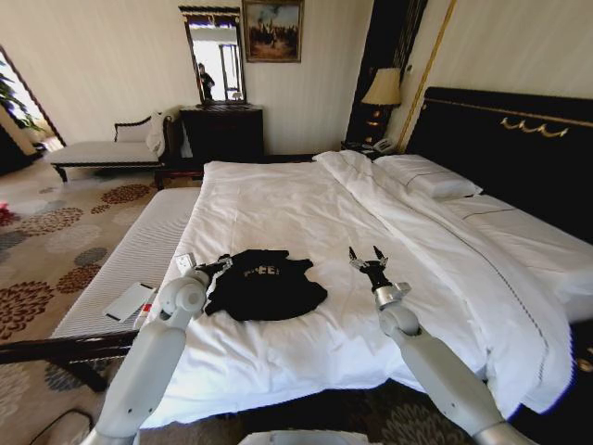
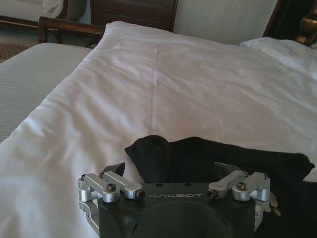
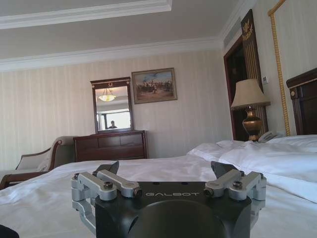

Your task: Fold the clothes on the bed.

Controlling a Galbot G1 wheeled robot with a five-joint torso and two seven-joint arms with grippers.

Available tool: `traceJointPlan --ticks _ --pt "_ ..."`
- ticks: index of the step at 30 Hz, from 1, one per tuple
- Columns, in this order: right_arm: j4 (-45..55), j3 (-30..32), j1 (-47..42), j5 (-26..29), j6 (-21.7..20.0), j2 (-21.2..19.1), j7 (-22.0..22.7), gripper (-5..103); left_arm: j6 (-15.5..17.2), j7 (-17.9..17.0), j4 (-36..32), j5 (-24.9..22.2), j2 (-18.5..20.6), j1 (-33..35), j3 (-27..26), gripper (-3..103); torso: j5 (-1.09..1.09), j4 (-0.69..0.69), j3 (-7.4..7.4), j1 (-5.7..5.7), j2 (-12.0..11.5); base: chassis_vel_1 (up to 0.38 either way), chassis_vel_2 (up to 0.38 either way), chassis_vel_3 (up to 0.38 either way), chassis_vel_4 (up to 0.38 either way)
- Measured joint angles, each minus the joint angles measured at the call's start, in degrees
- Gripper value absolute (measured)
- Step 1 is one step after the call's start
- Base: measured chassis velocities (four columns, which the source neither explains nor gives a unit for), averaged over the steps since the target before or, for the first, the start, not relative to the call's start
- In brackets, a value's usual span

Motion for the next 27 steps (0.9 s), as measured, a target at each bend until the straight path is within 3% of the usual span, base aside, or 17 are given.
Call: traceJointPlan --ticks 2,6,27 --pt "0.02 -0.07 -0.01 -0.07 0.00 0.10 0.02 100 -0.01 0.15 1.93 4.68 -0.67 0.04 2.48 100 0.00 0.00 0.00 0.00 0.00 0.000 0.000 0.000 0.000" --pt "-0.03 0.05 -0.10 -0.19 0.00 0.12 0.03 100 0.02 -0.04 4.00 6.06 -1.60 -0.57 2.89 100 0.00 0.01 0.00 0.00 0.00 0.000 0.000 0.000 0.000" --pt "-1.23 -0.09 0.08 -1.21 0.11 0.62 0.17 100 0.20 0.74 6.50 2.95 1.07 0.25 -5.86 100 -0.01 0.02 0.00 0.00 0.00 0.000 0.000 0.000 0.000"
